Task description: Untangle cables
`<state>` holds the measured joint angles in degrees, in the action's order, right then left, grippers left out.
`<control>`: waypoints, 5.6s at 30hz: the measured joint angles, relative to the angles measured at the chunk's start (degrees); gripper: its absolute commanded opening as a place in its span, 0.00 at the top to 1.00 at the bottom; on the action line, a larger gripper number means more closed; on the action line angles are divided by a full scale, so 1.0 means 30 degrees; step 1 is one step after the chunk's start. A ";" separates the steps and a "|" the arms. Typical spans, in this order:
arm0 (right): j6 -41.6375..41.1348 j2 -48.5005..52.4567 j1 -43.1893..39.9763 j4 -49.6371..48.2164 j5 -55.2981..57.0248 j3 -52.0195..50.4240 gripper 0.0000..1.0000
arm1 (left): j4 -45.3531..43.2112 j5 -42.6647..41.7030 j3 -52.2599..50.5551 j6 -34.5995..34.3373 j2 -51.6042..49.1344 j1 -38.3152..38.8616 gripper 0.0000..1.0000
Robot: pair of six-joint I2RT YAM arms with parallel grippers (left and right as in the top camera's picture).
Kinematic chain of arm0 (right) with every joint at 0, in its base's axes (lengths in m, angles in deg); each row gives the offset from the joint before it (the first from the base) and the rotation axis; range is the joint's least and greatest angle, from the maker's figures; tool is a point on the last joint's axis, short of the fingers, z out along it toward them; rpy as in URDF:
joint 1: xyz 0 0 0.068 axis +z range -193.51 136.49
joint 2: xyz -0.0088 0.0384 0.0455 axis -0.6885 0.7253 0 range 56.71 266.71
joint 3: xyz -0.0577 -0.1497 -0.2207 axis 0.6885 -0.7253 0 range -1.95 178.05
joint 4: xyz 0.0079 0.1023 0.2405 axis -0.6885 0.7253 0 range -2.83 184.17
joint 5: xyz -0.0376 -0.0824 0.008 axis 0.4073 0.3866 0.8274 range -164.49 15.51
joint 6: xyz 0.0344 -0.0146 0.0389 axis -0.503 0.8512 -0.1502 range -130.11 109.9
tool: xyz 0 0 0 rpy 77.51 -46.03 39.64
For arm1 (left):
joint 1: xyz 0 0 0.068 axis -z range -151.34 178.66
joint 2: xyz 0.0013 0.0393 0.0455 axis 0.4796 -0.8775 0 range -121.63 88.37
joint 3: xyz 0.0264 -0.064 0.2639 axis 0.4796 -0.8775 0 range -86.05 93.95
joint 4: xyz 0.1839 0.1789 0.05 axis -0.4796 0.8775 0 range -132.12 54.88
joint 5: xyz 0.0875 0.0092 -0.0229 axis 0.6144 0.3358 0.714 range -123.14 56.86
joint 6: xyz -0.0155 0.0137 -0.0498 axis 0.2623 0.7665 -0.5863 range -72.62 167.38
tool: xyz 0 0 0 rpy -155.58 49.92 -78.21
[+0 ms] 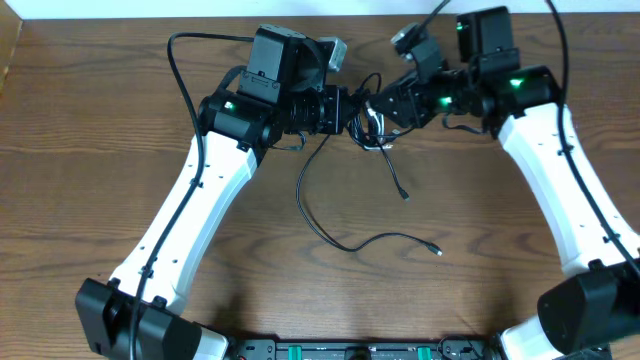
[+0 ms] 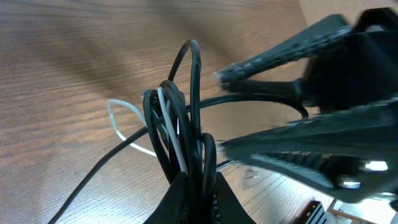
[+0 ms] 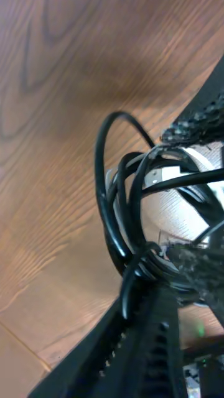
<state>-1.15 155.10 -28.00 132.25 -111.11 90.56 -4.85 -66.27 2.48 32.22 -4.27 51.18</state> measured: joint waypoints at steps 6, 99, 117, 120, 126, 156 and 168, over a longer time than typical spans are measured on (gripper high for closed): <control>0.0328 0.1013 0.0138 -0.0408 0.0109 0.0000 0.71 | 0.0146 0.0000 0.0000 0.0000 0.0000 0.0000 0.93; 0.7482 0.2404 0.1690 0.2871 0.1071 -0.0073 0.53 | 0.2011 0.3177 0.0000 -0.0007 -0.0750 -0.0007 0.92; 0.7395 0.3096 0.1807 0.2171 0.1326 -0.0073 0.99 | 0.2149 0.3177 0.0000 -0.0007 -0.0750 -0.0007 0.92; 0.6732 0.3082 0.1712 0.2157 0.1013 -0.0066 0.99 | 0.2382 0.3177 0.0000 -0.0007 -0.0750 0.0000 0.92; 0.5005 0.1632 0.0080 0.1486 -0.0627 0.0401 0.99 | 0.2448 0.3177 0.0000 -0.0007 -0.0750 -0.0007 0.93; -0.9391 -0.4918 -1.0236 0.2018 0.9406 0.1603 0.98 | 0.2929 0.3082 0.0000 -0.0015 -0.0750 0.0015 0.92; -0.7606 -0.3985 -1.0098 0.4415 0.8626 0.1610 0.55 | 0.2798 0.3177 0.0000 -0.0007 -0.0750 0.0007 0.93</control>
<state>-23.97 143.15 -58.30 145.50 -85.23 95.39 3.55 -56.74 2.48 32.20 -6.52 51.21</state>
